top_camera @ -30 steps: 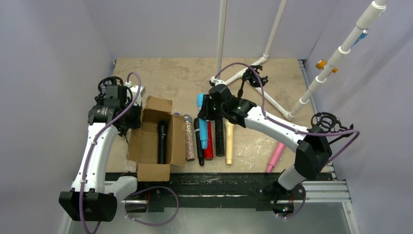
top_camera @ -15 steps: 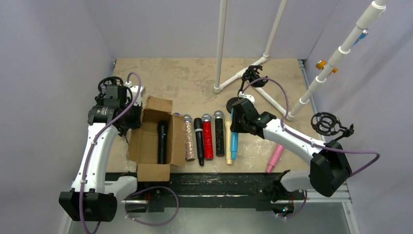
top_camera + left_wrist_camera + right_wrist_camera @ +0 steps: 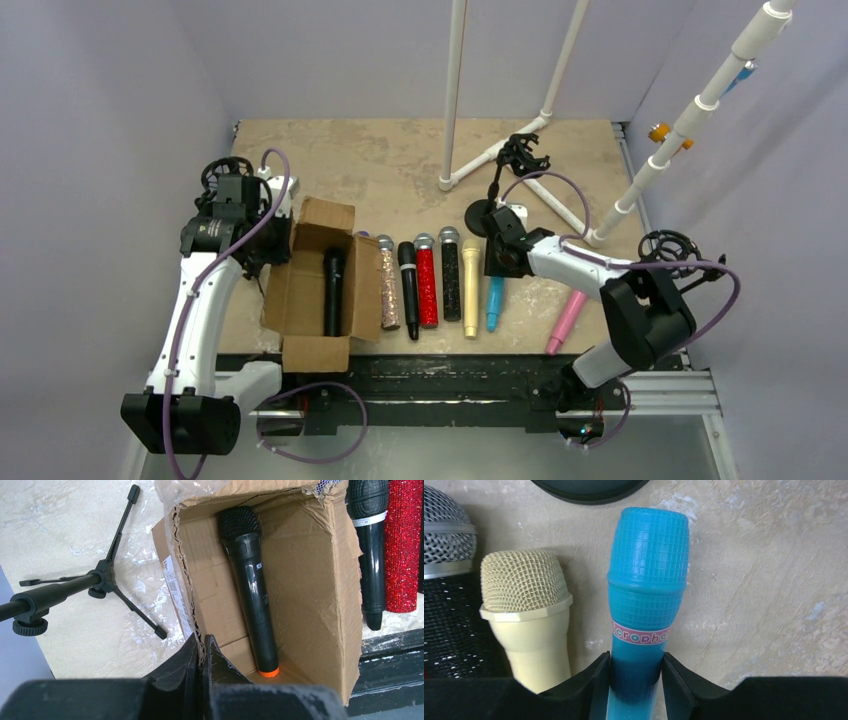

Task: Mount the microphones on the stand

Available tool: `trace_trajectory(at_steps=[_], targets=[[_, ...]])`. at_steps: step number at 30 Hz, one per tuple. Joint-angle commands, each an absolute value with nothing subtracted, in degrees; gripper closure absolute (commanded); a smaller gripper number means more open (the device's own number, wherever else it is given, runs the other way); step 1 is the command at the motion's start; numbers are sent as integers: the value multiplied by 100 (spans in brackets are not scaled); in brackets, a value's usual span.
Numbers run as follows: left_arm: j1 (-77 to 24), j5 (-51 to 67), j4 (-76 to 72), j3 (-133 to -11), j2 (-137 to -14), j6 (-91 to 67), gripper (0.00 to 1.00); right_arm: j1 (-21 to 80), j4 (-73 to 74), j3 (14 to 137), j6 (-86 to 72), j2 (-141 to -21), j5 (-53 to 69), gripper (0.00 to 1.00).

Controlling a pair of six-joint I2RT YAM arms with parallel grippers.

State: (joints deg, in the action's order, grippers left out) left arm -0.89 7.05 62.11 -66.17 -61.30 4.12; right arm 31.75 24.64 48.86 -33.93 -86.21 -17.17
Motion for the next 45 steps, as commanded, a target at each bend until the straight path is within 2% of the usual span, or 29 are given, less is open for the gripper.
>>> trace_trajectory(at_steps=[1,3,5,9,14,20,25,34,45], targets=[[-111,835,6272,-6855,-6004,470,100,3181,2219,5060,-3211,-8736,-1771,50],[-108,835,6283,-6859,-5982,467,100,3180,2306,5115,-3152,-8609,-1933,38],[-110,858,6287,-6856,-5969,457,100,3184,2393,5185,-3167,-8381,-1969,33],[-106,896,6301,-6858,-5959,423,100,3497,2586,5429,-3421,-7764,-2018,33],[-110,896,6311,-6848,-5944,351,100,4944,2929,6331,-4142,-7656,-2384,37],[-110,954,6295,-6849,-5810,295,100,6321,3071,7954,-4313,-8874,-2299,38],[-108,1047,6162,-6763,-5608,279,100,6949,3323,9484,-4034,-10214,-1988,40],[-110,1024,6181,-6675,-5467,294,100,7093,3335,10873,-3946,-11809,-1384,40],[-113,1149,6137,-6532,-5436,272,100,7029,3478,11663,-4035,-13099,-1261,38]])
